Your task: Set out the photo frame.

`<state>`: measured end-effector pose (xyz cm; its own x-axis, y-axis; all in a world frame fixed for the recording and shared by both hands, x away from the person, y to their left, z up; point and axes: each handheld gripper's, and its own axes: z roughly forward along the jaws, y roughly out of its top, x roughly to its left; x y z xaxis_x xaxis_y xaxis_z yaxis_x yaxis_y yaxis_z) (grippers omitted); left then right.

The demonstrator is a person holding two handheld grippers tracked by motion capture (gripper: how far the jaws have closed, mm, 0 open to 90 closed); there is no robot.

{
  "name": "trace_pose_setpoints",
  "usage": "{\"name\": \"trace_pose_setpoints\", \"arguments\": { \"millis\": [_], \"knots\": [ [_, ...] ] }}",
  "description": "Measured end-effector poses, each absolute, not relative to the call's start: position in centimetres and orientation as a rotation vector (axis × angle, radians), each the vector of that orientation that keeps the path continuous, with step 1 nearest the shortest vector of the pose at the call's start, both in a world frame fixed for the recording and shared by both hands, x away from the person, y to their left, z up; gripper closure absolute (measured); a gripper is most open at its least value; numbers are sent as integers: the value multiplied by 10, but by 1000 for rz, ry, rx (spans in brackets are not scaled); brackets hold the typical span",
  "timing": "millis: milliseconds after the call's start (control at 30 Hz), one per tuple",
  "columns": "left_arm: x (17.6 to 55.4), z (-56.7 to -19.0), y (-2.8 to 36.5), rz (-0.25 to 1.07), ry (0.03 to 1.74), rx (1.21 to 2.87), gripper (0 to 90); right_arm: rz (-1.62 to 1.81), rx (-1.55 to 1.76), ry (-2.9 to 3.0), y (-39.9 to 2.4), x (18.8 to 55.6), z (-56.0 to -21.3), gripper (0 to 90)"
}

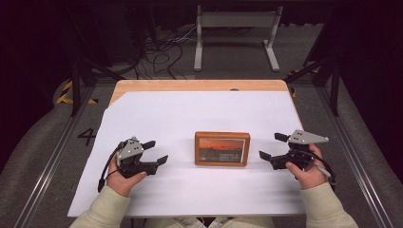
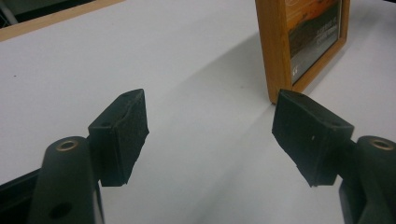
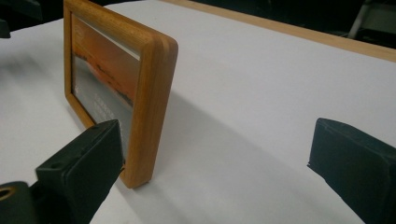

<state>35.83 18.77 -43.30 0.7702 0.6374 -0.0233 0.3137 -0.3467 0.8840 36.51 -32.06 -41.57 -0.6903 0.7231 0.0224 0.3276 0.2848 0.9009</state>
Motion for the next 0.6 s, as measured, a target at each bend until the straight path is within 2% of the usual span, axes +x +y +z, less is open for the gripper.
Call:
{"name": "trace_pose_setpoints", "arguments": {
  "millis": [600],
  "knots": [
    [364,-442,188,399,749,1953,279,1247,959,2122,-316,361,-451,33]
  ]
}}
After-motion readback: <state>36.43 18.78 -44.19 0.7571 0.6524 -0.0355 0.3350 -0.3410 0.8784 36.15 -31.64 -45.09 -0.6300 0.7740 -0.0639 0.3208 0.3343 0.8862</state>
